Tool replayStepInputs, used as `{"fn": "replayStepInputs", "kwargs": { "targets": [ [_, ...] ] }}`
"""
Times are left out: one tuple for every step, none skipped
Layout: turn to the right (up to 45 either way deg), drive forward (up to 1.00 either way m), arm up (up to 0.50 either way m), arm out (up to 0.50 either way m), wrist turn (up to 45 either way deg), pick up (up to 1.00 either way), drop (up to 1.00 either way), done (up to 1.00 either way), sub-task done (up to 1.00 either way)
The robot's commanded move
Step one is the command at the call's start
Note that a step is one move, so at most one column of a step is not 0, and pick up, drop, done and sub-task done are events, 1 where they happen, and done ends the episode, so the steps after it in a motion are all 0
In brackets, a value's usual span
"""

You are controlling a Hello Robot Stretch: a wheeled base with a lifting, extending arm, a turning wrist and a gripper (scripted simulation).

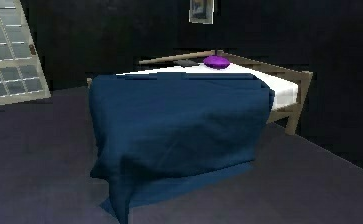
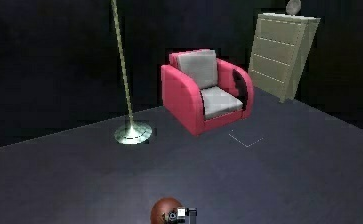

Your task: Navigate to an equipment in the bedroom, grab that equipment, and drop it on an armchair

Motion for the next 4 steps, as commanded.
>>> {"fn": "replayStepInputs", "kwargs": {
  "targets": [
    [0.0, 0.00, 0.00, 0.00, 45.0, 0.00, 0.00, 0.00, 0.00],
    [0.0, 0.00, 0.00, 0.00, 45.0, 0.00, 0.00, 0.00, 0.00],
    [0.0, 0.00, 0.00, 0.00, 30.0, 0.00, 0.00, 0.00, 0.00],
    [0.0, 0.00, -0.30, 0.00, 0.0, 0.00, 0.00, 0.00, 0.00]
  ]
}}
